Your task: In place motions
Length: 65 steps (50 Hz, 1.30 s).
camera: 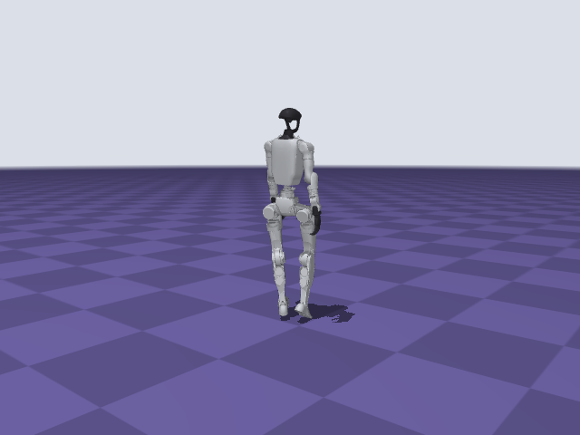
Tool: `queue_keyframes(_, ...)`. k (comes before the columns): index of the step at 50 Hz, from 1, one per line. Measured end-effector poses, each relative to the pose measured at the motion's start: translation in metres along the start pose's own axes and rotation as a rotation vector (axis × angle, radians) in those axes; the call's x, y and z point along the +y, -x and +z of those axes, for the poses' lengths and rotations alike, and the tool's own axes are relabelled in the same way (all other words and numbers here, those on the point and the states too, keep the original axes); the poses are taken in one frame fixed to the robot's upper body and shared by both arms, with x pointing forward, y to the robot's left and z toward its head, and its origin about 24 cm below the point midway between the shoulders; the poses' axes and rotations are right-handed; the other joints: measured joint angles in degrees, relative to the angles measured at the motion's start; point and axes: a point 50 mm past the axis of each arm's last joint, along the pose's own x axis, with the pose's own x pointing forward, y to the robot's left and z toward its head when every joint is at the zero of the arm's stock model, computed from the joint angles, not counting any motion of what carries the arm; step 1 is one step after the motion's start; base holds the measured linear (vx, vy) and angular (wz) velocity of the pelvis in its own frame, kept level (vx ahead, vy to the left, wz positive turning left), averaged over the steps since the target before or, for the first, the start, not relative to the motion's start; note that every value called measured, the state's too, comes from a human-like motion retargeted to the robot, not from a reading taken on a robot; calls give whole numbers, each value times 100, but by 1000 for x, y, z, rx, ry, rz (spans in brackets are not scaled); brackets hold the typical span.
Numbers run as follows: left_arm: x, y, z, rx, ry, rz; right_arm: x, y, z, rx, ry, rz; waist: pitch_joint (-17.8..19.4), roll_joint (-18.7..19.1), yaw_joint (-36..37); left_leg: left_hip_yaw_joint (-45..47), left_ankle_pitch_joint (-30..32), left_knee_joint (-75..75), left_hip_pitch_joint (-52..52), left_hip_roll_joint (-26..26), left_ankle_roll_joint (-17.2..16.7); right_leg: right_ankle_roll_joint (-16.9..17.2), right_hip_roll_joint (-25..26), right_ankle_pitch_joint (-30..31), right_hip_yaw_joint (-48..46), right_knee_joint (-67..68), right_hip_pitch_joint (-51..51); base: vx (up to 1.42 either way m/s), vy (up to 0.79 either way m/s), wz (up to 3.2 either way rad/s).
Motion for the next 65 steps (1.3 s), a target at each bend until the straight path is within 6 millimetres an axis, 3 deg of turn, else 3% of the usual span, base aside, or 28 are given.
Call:
queue_keyframes(2,2,3,-16,48,12,3,1,-3,20,-61,27,19,-22,-92,58,48,-29,-18,38,-140,-25,166,-105,-706,11,-685,414,0,-6,-27)
queue_keyframes(5,2,8,-38,116,27,2,4,-4,40,-124,71,49,-37,-197,241,86,-59,-58,142,-283,-74,40,-252,-1449,-299,-1391,835,3,-9,-23)
queue_keyframes(10,4,15,-63,205,18,1,5,-4,49,-152,139,63,-60,-243,844,225,-95,-108,275,-260,-201,156,-294,-1262,-419,-1947,1040,3,-17,-33)
queue_keyframes(15,13,21,-78,248,3,28,5,-4,50,-157,164,58,-57,-214,869,181,-59,-178,262,-171,-294,-26,-150,-1294,-276,-1913,938,-7,-17,8)
queue_keyframes(19,19,28,-93,314,6,50,3,-3,37,-116,123,49,-17,-164,663,57,-15,-204,294,-97,-370,-77,-119,-1396,-440,-1898,1009,-7,-14,47)
queue_keyframes(27,45,56,-141,511,-148,66,7,4,-25,113,59,61,-90,-130,886,-82,-77,-50,368,2,-532,-195,-21,-1491,-515,-2032,1230,3,-13,13)
queue_keyframes(32,58,86,-180,651,-133,97,12,3,-24,129,88,63,-75,-116,928,-146,-149,439,236,100,-639,-293,18,-1547,-461,-2036,1318,-1,-12,-4)
queue_keyframes(37,67,114,-210,763,-130,111,17,-3,10,50,118,88,-39,-279,1060,-42,353,1905,-407,326,-751,-346,-157,-1575,-418,-2027,1361,-9,-14,0)
queue_keyframes(43,71,140,-234,837,-139,108,33,-6,99,-201,152,153,133,-513,1355,-613,1749,5016,-2351,607,-622,-354,-360,-1511,-413,-2100,1336,-16,-14,10)
queue_keyframes(48,61,161,-255,929,-94,59,43,9,183,-445,102,185,278,-620,2010,-361,1084,7127,-3732,972,-831,-481,-454,-1444,-259,-2049,1226,-13,-6,-41)
queue_keyframes(53,53,175,-267,958,-55,31,46,35,245,-666,167,206,252,-767,2501,-352,818,8747,-5170,1106,-951,-635,-568,-1506,-166,-1956,1087,-3,-2,-46)
queue_keyframes(58,56,177,-268,967,-54,32,46,49,269,-763,179,199,292,-909,2858,-257,818,9218,-5572,1203,-986,-736,-700,-1568,-214,-1831,1030,1,0,-13)
queue_keyframes(62,60,169,-261,933,-42,45,48,46,265,-741,126,215,307,-899,2789,-385,822,8790,-5158,1076,-1053,-754,-682,-1639,-279,-1805,1106,2,-3,32)
queue_keyframes(65,63,161,-255,902,-34,62,50,37,250,-694,118,217,188,-814,2583,-480,841,8010,-4576,910,-1067,-721,-615,-1673,-447,-1868,1177,7,-1,54)
